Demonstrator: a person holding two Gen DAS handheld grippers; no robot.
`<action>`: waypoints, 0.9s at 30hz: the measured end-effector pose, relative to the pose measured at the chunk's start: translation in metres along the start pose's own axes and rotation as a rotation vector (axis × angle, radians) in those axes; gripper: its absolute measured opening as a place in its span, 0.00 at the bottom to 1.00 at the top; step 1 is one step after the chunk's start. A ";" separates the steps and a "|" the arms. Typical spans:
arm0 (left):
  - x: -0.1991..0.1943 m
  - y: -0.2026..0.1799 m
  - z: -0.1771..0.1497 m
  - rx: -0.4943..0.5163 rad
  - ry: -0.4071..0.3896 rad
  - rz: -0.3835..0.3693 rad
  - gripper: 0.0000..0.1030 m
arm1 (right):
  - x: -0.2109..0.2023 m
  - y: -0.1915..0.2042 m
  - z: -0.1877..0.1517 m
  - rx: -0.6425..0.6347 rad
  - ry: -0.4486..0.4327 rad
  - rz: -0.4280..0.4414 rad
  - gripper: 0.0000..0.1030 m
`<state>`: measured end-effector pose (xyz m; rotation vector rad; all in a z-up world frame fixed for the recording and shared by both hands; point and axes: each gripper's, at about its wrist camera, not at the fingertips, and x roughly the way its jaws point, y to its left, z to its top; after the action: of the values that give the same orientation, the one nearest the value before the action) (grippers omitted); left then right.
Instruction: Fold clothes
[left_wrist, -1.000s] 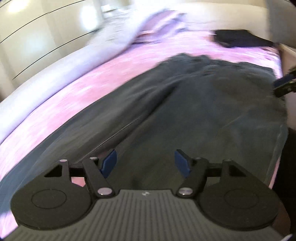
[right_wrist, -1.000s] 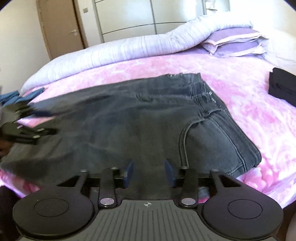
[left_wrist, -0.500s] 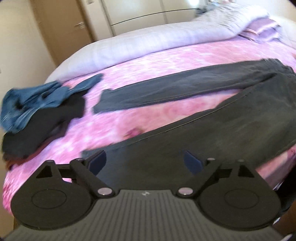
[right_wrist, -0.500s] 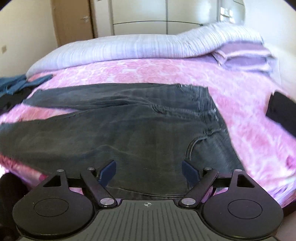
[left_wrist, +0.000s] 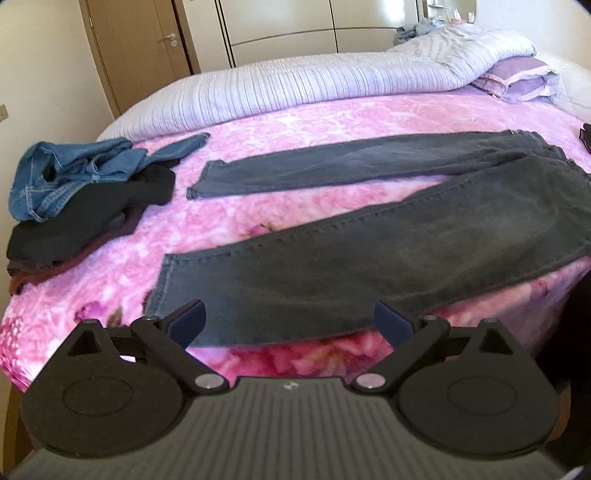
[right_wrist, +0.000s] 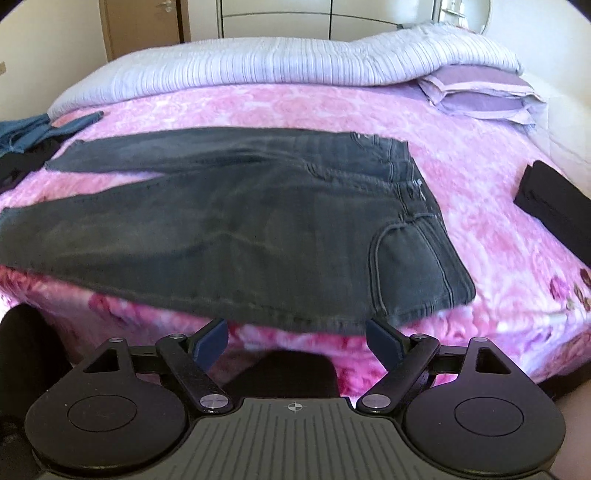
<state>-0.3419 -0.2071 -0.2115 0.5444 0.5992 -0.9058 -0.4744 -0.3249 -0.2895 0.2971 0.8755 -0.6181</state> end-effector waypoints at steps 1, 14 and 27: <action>0.002 -0.001 0.000 0.004 0.002 0.001 0.94 | -0.001 0.000 -0.002 0.000 0.003 -0.007 0.83; -0.005 -0.004 0.004 0.029 0.005 0.020 0.94 | -0.011 0.019 -0.009 -0.023 -0.014 -0.008 0.83; -0.042 0.007 -0.013 0.069 0.063 0.051 0.94 | -0.028 0.054 0.001 -0.116 -0.001 0.061 0.83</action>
<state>-0.3589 -0.1719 -0.1911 0.6495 0.6100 -0.8659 -0.4534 -0.2721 -0.2670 0.2186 0.8946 -0.5086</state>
